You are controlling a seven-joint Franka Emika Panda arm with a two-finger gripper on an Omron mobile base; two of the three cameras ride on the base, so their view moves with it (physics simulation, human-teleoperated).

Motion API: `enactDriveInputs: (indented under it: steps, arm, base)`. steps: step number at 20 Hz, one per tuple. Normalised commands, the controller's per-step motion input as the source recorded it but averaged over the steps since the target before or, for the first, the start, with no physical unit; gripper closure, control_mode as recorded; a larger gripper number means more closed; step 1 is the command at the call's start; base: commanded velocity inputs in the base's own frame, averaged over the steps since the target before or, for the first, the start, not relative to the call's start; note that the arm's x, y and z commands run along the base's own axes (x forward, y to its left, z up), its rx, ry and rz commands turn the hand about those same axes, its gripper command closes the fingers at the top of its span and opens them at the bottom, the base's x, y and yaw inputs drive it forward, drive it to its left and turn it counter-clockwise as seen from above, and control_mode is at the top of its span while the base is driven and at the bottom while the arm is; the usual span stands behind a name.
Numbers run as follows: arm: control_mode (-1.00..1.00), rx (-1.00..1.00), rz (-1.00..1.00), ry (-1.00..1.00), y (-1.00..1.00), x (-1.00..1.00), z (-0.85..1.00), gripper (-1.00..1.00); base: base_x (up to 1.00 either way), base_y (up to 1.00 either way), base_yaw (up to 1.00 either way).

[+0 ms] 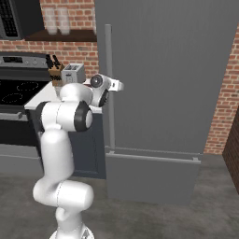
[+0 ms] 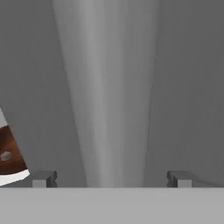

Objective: Grab a lemon wedge from the fridge and one ice cube from the ice bowl, and put them in the glass of lemonade.

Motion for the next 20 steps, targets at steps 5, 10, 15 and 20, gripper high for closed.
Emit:
enactDriveInputs:
  steps: [5,10,15,20]
  arm:
    - [-1.00,0.00,0.00,0.00,-0.21,0.63,-0.20,-1.00]
    - [-1.00,0.00,0.00,0.00,-0.27,0.76,-0.02,-1.00]
    - [-1.00,0.00,0.00,0.00,-0.24,0.98,0.00,1.00]
    - [-1.00,0.00,0.00,0.01,-0.04,0.61,0.00,1.00]
  base:
    - [0.00,0.00,0.00]
    - [0.00,0.00,0.00]
    - [0.00,0.00,0.00]
    - [0.00,0.00,0.00]
